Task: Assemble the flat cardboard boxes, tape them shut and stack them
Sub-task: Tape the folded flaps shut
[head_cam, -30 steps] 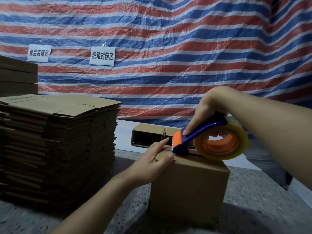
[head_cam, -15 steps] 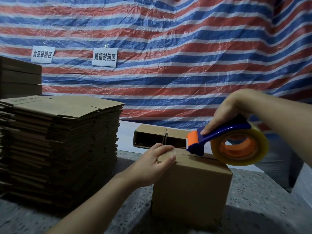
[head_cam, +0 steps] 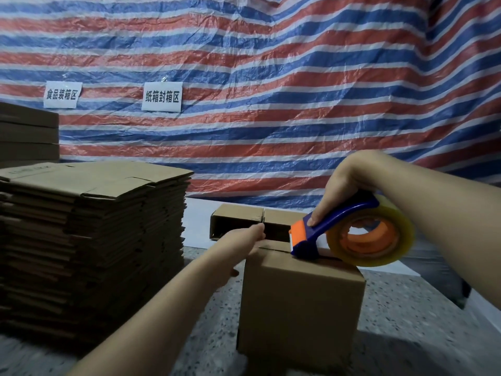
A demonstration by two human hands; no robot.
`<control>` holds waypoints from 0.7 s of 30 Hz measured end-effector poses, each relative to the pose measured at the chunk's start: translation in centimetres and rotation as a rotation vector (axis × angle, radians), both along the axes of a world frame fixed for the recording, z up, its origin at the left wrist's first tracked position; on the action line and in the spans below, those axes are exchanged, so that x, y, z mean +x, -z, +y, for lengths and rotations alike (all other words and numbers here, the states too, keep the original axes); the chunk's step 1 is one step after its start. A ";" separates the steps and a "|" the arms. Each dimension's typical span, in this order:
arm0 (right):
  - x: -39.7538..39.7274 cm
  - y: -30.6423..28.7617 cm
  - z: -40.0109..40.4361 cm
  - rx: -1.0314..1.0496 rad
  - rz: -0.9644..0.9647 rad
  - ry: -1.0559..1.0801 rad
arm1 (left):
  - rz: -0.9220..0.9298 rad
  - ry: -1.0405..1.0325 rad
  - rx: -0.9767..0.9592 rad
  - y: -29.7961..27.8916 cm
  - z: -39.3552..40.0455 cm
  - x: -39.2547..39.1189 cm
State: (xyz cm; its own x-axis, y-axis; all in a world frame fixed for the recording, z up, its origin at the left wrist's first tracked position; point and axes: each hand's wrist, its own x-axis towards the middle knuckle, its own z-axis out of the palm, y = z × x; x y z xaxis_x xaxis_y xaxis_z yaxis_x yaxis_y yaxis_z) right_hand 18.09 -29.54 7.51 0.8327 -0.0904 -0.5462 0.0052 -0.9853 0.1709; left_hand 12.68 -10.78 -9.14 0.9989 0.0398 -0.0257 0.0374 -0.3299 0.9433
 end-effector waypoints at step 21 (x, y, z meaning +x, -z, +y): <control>-0.6 1.0 -8.3 0.127 -0.038 0.077 | 0.140 0.013 -0.046 0.0 -0.8 0.0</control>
